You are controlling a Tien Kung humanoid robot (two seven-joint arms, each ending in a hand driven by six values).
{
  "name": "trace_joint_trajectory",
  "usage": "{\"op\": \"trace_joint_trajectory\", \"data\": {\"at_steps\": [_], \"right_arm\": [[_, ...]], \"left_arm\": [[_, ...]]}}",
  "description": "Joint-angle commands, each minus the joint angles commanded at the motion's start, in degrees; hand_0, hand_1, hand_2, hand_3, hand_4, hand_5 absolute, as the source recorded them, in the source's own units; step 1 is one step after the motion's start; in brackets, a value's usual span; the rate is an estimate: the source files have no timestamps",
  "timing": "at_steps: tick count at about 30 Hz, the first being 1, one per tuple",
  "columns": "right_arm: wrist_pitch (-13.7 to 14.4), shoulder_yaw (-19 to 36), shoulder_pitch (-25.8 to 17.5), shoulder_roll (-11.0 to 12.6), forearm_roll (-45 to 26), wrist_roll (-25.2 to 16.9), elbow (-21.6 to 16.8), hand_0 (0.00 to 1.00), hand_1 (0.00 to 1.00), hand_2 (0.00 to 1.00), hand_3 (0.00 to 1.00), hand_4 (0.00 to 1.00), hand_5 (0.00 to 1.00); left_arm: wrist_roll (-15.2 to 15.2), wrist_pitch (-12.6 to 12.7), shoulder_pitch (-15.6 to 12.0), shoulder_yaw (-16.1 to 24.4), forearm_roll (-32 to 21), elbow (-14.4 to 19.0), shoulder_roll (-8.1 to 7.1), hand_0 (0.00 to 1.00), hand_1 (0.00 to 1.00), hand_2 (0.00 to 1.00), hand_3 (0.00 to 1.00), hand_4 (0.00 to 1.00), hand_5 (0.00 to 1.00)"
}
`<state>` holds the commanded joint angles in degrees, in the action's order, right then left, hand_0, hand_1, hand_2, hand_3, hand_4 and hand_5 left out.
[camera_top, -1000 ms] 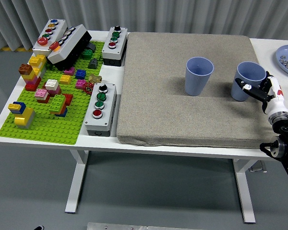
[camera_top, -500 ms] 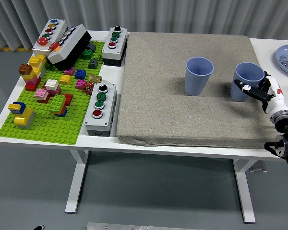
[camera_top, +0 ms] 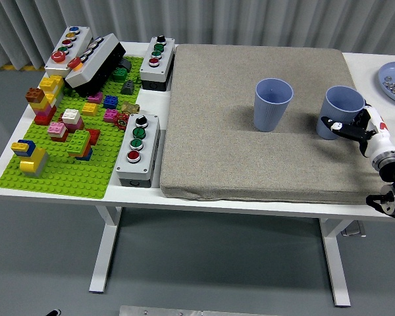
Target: Pick cup pour cup place
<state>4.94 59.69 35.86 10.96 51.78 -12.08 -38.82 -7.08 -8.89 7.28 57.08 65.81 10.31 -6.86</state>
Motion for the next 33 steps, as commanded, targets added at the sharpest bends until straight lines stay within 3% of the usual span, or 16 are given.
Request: {"op": "trace_joint_trajectory", "data": {"at_steps": [25,29,33], "right_arm": [[-2.5,1.5,-1.2,1.4,3.7,4.0,-1.9,0.973,0.948,0.998,0.998,0.828,0.271],[-3.1,1.9,-1.6,2.5,4.9,5.0,-2.6,0.973,0.948,0.998,0.998,0.828,0.271],[-4.3,2.3,-3.5,5.1,5.6,6.6,-6.2,0.973,0.948,0.998,0.998,0.830,0.276]], "left_arm": [[0.0,0.0,-0.7,0.0,-0.3,0.0,-0.03,0.815,0.758,0.819,0.723,0.524,0.993],[0.0,0.0,-0.8,0.2,-0.2,0.0,-0.01,0.815,0.758,0.819,0.723,0.524,0.993],[0.0,0.0,-0.7,0.6,-0.1,0.0,-0.02,0.815,0.758,0.818,0.721,0.524,0.991]]}}
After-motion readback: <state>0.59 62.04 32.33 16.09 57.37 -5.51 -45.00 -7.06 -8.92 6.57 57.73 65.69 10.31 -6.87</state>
